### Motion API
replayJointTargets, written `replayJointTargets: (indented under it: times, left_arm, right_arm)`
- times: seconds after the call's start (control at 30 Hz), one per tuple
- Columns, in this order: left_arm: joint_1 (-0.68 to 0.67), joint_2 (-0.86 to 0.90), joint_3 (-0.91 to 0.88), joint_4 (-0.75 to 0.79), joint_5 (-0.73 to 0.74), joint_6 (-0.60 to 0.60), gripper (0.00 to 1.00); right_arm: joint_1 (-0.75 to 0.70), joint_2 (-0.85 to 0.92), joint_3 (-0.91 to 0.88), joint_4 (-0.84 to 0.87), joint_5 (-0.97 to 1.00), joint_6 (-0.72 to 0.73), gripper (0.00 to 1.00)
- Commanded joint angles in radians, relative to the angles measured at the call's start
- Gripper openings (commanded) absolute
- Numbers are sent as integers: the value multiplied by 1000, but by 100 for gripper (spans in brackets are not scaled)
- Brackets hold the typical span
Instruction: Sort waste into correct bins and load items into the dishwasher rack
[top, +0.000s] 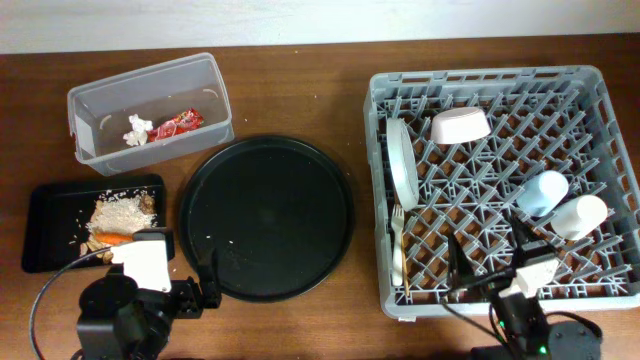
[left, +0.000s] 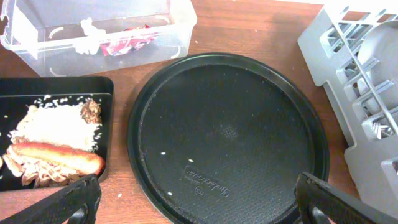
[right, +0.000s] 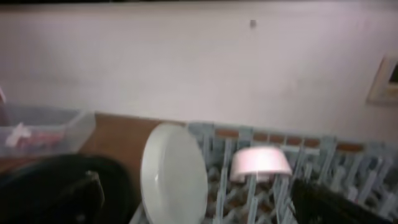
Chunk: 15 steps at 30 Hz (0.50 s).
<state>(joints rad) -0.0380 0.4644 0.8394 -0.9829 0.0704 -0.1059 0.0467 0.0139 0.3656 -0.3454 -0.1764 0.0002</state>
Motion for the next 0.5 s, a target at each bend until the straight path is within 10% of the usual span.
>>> replayJointTargets:
  times: [0.0, 0.13, 0.47]
  left_arm:
    - [3, -4, -3, 2, -11, -9, 99]
    - [3, -4, -3, 2, -11, -9, 99]
    - [3, -4, -3, 2, -11, -9, 99]
  right_arm:
    - [5, -10, -142, 187, 8, 5, 99]
    - [5, -10, -350, 452, 0, 5, 99]
    - [5, -10, -360, 288, -55, -70, 99]
